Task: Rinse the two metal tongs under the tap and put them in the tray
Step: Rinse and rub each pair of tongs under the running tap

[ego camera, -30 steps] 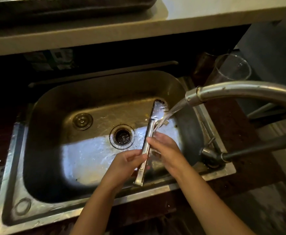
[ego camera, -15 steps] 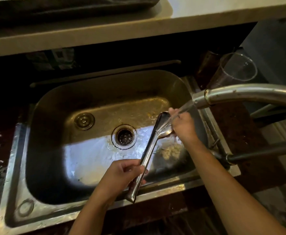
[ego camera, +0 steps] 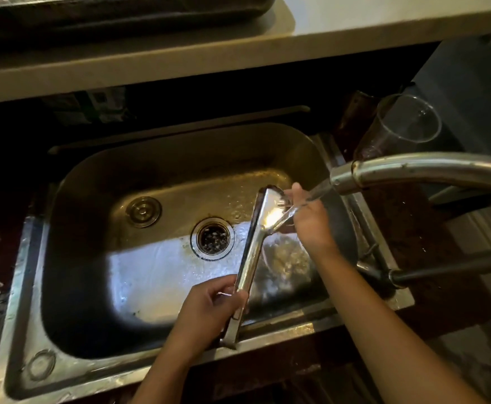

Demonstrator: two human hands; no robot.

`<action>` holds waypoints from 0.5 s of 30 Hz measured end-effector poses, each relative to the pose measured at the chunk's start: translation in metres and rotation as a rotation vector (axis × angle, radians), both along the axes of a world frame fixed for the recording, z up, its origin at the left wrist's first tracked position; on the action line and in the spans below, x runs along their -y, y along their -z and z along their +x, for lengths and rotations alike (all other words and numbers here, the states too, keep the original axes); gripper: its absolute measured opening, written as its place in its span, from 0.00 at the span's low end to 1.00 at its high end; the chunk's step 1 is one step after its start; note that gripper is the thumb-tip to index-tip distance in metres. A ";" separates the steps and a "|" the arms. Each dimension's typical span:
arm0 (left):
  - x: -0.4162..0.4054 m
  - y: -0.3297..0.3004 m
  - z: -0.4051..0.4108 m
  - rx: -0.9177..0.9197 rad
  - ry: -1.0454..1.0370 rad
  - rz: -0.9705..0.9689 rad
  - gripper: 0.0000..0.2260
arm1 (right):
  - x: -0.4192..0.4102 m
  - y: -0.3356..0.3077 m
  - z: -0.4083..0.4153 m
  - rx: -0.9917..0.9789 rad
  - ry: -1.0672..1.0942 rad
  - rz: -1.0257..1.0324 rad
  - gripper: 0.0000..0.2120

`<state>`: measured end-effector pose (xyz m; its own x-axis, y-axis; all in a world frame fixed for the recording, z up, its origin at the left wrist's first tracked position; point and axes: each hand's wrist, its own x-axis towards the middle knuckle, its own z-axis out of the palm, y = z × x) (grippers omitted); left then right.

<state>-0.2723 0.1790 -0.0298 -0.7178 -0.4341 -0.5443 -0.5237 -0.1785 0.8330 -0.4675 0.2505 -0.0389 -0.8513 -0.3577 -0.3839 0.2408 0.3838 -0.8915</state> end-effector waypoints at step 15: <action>-0.011 0.009 -0.009 0.030 0.223 -1.075 0.19 | 0.001 -0.013 0.035 0.415 0.236 -0.200 0.19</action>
